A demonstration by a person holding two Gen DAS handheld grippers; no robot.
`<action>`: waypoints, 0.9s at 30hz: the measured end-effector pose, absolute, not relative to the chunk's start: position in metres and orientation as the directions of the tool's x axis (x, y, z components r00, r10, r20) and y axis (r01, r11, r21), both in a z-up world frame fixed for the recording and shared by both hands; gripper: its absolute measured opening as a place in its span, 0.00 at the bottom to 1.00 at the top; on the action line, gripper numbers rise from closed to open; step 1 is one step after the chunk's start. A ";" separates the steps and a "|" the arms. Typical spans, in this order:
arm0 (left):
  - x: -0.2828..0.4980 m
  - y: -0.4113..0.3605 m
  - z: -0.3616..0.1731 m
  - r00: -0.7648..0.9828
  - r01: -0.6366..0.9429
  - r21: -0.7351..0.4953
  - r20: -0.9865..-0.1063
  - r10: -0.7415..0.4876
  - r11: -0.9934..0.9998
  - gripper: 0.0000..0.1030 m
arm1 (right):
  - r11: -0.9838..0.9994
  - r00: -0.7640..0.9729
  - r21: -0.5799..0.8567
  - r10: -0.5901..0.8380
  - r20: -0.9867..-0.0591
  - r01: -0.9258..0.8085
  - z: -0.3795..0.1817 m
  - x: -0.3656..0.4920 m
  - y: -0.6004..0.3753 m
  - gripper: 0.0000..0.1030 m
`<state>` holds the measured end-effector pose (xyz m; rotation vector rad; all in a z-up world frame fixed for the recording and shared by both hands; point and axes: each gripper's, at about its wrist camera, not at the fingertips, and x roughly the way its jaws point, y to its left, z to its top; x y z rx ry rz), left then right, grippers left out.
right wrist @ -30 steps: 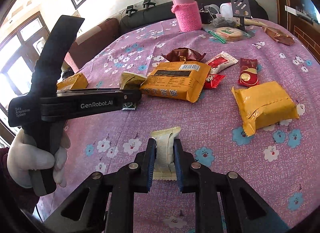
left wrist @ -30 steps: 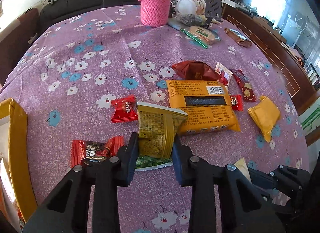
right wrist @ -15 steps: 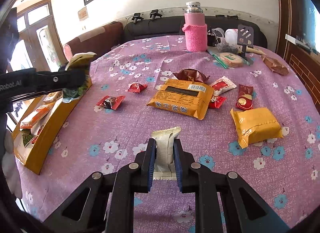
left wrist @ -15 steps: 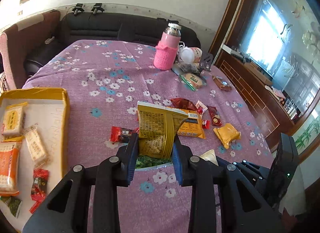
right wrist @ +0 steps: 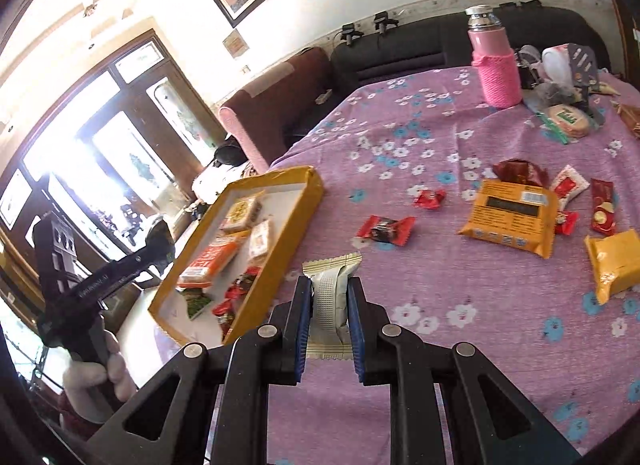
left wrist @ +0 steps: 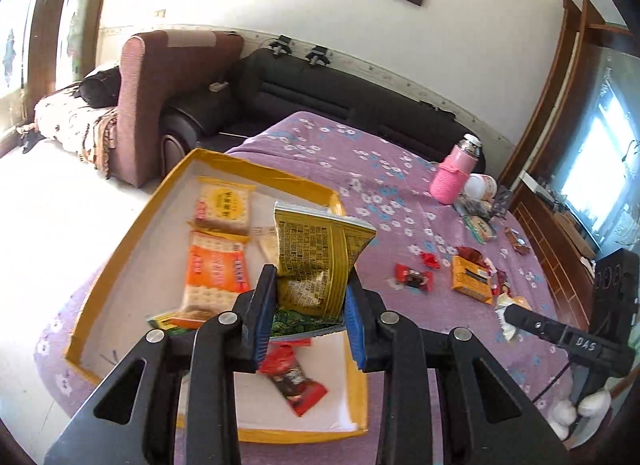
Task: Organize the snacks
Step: 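Carry both snacks over the tray and open both grippers, then move both grippers back toward the remaining snacks on the table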
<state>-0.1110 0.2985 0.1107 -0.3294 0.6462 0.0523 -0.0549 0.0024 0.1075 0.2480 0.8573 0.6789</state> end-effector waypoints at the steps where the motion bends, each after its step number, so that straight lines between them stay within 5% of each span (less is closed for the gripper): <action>1: -0.113 0.306 0.106 0.795 -0.169 -0.282 -0.606 -0.039 0.944 0.28 | 0.753 0.444 0.463 0.653 -0.614 -0.467 0.109 -0.057 0.017 0.17; 14: -0.110 0.360 0.063 0.730 -0.319 -0.277 -0.681 0.049 0.907 0.29 | 0.692 0.275 0.364 0.630 -0.727 -0.623 0.073 -0.047 0.200 0.17; 27: -0.115 0.346 0.081 0.726 -0.384 -0.105 -0.649 0.229 0.917 0.59 | 0.705 0.328 0.302 0.608 -0.723 -0.642 0.070 -0.045 0.215 0.29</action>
